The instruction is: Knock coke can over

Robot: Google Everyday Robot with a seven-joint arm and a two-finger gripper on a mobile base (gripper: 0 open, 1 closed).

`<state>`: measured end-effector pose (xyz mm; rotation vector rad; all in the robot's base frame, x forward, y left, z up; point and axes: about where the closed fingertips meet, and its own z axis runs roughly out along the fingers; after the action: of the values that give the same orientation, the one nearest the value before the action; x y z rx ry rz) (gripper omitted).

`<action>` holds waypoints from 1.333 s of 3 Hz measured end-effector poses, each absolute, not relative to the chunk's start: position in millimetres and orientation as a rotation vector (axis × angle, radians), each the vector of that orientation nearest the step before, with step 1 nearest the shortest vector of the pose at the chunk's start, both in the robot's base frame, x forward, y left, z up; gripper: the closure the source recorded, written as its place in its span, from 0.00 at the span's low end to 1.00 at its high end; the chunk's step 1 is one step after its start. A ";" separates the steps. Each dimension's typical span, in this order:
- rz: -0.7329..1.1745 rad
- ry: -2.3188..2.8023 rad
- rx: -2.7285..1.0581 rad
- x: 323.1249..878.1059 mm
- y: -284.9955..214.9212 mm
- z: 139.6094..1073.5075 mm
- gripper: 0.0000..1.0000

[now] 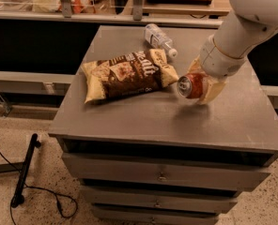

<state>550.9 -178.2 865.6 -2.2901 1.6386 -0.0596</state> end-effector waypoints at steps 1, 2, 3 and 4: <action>-0.065 1.640 -2.285 551.2 -175.7 857.5 0.82; -0.078 1.650 -2.280 550.4 -176.5 855.5 0.59; -0.086 1.658 -2.283 550.5 -177.6 855.5 0.36; -0.091 1.657 -2.289 551.2 -177.6 856.0 0.13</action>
Offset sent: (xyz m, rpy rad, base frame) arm -0.0010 -0.0016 -0.0106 -0.0135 -0.0193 -0.0287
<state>551.2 -177.6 856.0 -2.2890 1.6570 -0.0911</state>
